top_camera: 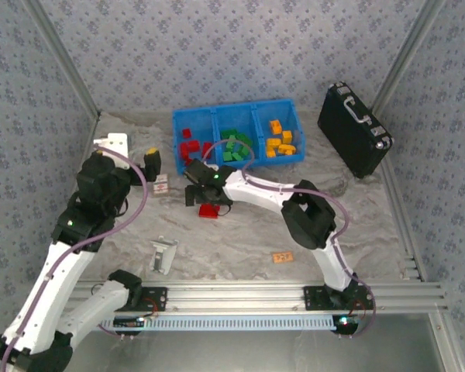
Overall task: Sort the legos into containers by color
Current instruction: Pick up the lego from the center of the table.
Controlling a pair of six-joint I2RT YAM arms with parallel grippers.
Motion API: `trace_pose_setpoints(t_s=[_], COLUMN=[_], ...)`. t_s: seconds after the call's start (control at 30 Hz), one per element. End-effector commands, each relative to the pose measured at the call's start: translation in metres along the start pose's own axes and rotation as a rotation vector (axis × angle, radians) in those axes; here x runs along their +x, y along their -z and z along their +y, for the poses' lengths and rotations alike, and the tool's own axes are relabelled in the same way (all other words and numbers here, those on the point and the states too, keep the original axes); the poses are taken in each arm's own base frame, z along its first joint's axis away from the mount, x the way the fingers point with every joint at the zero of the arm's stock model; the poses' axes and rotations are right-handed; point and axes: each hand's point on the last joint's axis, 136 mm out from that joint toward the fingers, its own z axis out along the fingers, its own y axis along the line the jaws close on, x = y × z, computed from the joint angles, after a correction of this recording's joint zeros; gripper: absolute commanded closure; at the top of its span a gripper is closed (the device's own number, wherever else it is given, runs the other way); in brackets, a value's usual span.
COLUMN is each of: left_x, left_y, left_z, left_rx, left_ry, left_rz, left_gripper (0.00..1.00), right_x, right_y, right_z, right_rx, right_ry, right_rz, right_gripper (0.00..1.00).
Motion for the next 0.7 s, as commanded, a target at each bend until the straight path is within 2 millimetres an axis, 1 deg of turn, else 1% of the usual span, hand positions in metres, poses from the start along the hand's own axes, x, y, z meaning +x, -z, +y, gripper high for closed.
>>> trace_pose_setpoints(t_s=[0.0, 0.1, 0.17, 0.23, 0.4, 0.53, 0.67], left_x=[0.021, 0.028, 0.03, 0.03, 0.032, 0.03, 0.03], left_y=[0.002, 0.004, 0.005, 0.007, 0.009, 0.012, 0.014], left_z=[0.006, 0.004, 0.003, 0.003, 0.004, 0.005, 0.006], left_rx=[-0.017, 0.007, 0.019, 0.026, 0.024, 0.025, 0.022], left_ry=[-0.069, -0.076, -0.074, -0.07, -0.068, -0.064, -0.063], left_rz=[0.052, 0.053, 0.046, 0.036, 0.026, 0.018, 0.015], left_gripper=[0.0, 0.0, 0.0, 0.0, 0.0, 0.0, 0.0], right_x=[0.006, 0.006, 0.004, 0.004, 0.005, 0.007, 0.009], right_y=[-0.009, -0.013, -0.016, -0.018, -0.028, -0.039, -0.044], right_z=[-0.013, -0.021, -0.028, -0.032, -0.03, -0.027, -0.031], right_rx=[0.093, 0.132, 0.153, 0.165, 0.171, 0.183, 0.19], right_ry=[-0.084, -0.12, -0.142, -0.147, -0.138, -0.121, -0.119], right_rz=[0.02, 0.016, 0.01, 0.009, 0.017, 0.053, 0.061], right_gripper=[0.01, 0.01, 0.01, 0.01, 0.01, 0.08, 0.15])
